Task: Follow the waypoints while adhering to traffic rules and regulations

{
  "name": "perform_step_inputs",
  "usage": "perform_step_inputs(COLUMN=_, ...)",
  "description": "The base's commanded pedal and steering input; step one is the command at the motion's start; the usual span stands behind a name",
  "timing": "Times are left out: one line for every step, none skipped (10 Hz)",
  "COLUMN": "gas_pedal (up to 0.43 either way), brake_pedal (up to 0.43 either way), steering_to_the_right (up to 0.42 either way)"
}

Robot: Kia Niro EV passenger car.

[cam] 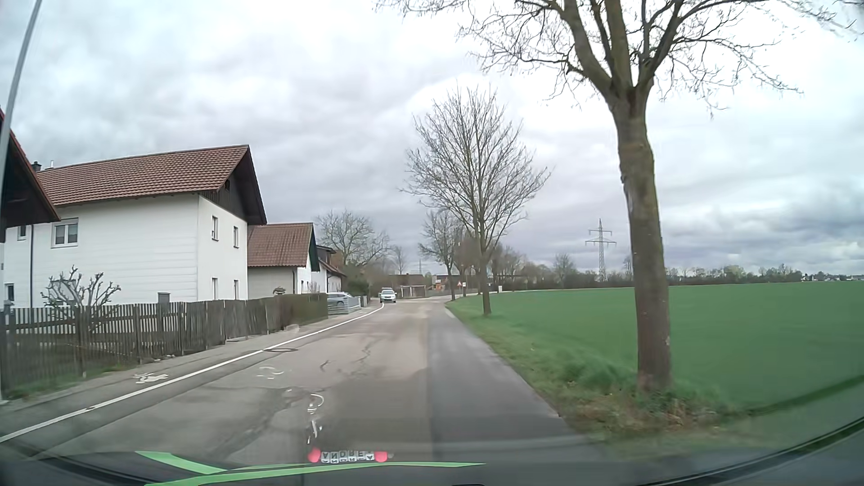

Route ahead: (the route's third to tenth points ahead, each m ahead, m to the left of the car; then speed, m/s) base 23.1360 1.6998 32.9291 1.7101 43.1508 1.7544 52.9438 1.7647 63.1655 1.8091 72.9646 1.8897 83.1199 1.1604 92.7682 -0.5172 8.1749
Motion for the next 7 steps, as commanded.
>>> perform_step_inputs(gas_pedal=0.11, brake_pedal=0.0, steering_to_the_right=-0.003)
perform_step_inputs(gas_pedal=0.11, brake_pedal=0.0, steering_to_the_right=-0.003)
perform_step_inputs(gas_pedal=0.11, brake_pedal=0.0, steering_to_the_right=-0.003)
perform_step_inputs(gas_pedal=0.11, brake_pedal=0.0, steering_to_the_right=-0.003)
perform_step_inputs(gas_pedal=0.11, brake_pedal=0.0, steering_to_the_right=-0.002)
perform_step_inputs(gas_pedal=0.11, brake_pedal=0.0, steering_to_the_right=-0.002)
perform_step_inputs(gas_pedal=0.11, brake_pedal=0.0, steering_to_the_right=-0.003)
